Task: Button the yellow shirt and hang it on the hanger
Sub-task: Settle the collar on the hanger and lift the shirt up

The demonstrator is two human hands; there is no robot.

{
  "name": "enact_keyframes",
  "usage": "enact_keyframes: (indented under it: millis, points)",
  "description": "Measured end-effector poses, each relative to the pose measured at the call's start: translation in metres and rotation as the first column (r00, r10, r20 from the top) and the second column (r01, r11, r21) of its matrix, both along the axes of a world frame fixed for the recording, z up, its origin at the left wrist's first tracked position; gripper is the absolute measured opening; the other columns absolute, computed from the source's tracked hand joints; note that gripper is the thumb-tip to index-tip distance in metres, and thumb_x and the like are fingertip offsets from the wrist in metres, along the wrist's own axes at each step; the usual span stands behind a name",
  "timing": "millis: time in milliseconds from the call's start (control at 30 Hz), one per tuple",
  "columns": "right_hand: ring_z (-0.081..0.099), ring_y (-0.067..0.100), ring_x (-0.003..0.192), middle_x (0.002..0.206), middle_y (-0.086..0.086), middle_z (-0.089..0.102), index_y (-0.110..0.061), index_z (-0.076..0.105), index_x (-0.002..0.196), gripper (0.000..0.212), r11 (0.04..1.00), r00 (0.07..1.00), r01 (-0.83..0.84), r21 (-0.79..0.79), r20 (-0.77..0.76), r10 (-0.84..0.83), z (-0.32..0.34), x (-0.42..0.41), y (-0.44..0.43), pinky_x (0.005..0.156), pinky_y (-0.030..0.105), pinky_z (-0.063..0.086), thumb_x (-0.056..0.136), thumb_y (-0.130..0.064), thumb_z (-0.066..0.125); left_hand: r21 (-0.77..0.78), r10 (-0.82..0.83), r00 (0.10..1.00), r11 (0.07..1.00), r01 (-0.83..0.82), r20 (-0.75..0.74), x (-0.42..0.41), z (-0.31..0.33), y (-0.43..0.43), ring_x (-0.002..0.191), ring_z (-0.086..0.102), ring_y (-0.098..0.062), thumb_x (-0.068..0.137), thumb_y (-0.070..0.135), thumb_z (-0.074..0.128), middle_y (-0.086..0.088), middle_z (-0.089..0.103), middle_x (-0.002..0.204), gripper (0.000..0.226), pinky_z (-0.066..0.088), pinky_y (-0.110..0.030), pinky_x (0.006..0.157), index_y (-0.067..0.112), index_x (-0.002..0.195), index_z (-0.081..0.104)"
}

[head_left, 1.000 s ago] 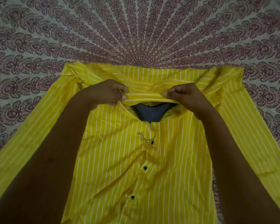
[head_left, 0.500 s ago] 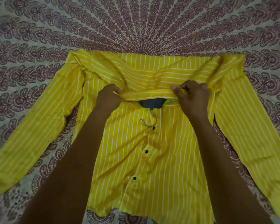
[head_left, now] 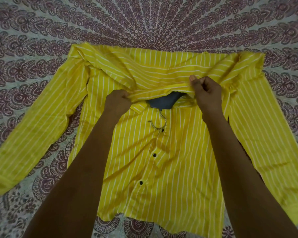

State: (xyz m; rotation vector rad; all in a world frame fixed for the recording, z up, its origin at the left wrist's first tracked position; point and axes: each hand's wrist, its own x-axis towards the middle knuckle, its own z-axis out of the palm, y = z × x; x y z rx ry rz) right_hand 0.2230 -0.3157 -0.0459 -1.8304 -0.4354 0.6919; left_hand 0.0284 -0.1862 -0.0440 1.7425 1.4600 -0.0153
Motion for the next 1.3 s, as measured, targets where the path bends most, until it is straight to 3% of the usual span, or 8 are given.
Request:
enact_keyframes:
  millis: [167,233,333,433,533,800,1067,1300]
  points:
    - [0.048,0.003,0.062,0.061,-0.014,0.052,-0.024,0.048,0.066,0.025,0.992,0.965,0.072,-0.105,0.259,-0.043,-0.008,-0.012,-0.013,0.067,0.023,0.03,0.085,-0.036,0.056,-0.272,0.156,0.904,0.961,-0.046,0.397,-0.012,0.003,-0.003,0.058,0.055,0.002,0.085,-0.013,0.046,0.012,0.062,0.058,0.037,0.045,-0.012,0.061,0.024,0.083,0.047]
    - [0.055,0.021,0.086,0.089,0.002,0.06,-0.015,0.057,0.086,0.015,0.976,0.83,0.111,-0.19,0.558,0.014,-0.005,-0.02,-0.017,0.077,0.023,0.028,0.085,-0.029,0.055,-0.303,0.163,0.877,0.953,-0.022,0.451,-0.017,0.0,-0.003,0.059,0.057,0.004,0.085,-0.017,0.043,0.012,0.064,0.063,0.042,0.045,-0.012,0.061,0.024,0.089,0.043]
    - [0.045,0.027,0.091,0.104,0.016,0.058,-0.01,0.056,0.102,0.026,0.969,0.572,-0.065,-0.238,0.787,0.232,0.002,-0.042,-0.025,0.078,0.034,0.032,0.076,-0.01,0.054,-0.381,0.245,0.822,0.924,-0.036,0.515,-0.02,-0.004,-0.001,0.067,0.06,-0.007,0.084,-0.018,0.041,0.008,0.067,0.068,0.045,0.049,-0.021,0.065,0.026,0.092,0.042]
    - [0.04,0.024,0.084,0.098,0.013,0.059,-0.015,0.057,0.102,0.043,0.868,0.341,-0.328,-0.373,0.81,0.477,0.0,-0.065,-0.029,0.07,0.035,0.031,0.061,-0.002,0.059,-0.418,0.318,0.774,0.905,-0.076,0.548,-0.015,-0.004,-0.001,0.068,0.058,-0.012,0.081,-0.021,0.04,0.004,0.064,0.071,0.046,0.048,-0.024,0.063,0.024,0.091,0.042]
    - [0.05,0.025,0.085,0.099,0.009,0.059,-0.023,0.06,0.112,0.065,0.691,0.202,-0.336,-0.64,0.667,0.717,-0.019,-0.076,-0.029,0.07,0.035,0.039,0.052,0.001,0.069,-0.421,0.325,0.753,0.904,-0.07,0.572,-0.012,-0.002,0.001,0.066,0.056,-0.011,0.08,-0.023,0.037,0.007,0.064,0.067,0.048,0.046,-0.021,0.058,0.024,0.09,0.042]
    - [0.053,0.025,0.066,0.076,0.007,0.051,-0.024,0.07,0.077,0.028,0.613,0.15,-0.402,-0.679,0.612,0.776,-0.022,-0.058,-0.012,0.059,0.028,0.039,0.075,-0.02,0.042,-0.445,0.335,0.766,0.893,-0.073,0.548,-0.018,0.006,0.002,0.067,0.058,-0.012,0.079,-0.019,0.045,0.007,0.065,0.068,0.044,0.047,-0.027,0.066,0.024,0.091,0.048]
    - [0.054,0.029,0.083,0.105,0.013,0.062,-0.018,0.063,0.093,0.023,0.821,0.231,-0.398,-0.41,0.821,0.522,0.03,-0.04,0.002,0.069,0.034,0.039,0.077,-0.007,0.051,-0.468,0.385,0.717,0.879,-0.094,0.58,-0.019,0.027,0.003,0.069,0.062,-0.009,0.085,-0.016,0.044,0.002,0.065,0.08,0.042,0.048,-0.028,0.07,0.024,0.096,0.05]
    - [0.055,0.03,0.099,0.112,0.009,0.061,-0.016,0.062,0.11,0.029,0.931,0.559,-0.241,-0.275,0.745,0.364,0.069,-0.011,0.046,0.084,0.04,0.041,0.082,-0.015,0.056,-0.507,0.389,0.634,0.862,0.006,0.669,0.005,0.063,0.019,0.085,0.059,-0.016,0.086,-0.014,0.043,-0.004,0.063,0.095,0.046,0.048,-0.035,0.081,0.025,0.108,0.05]
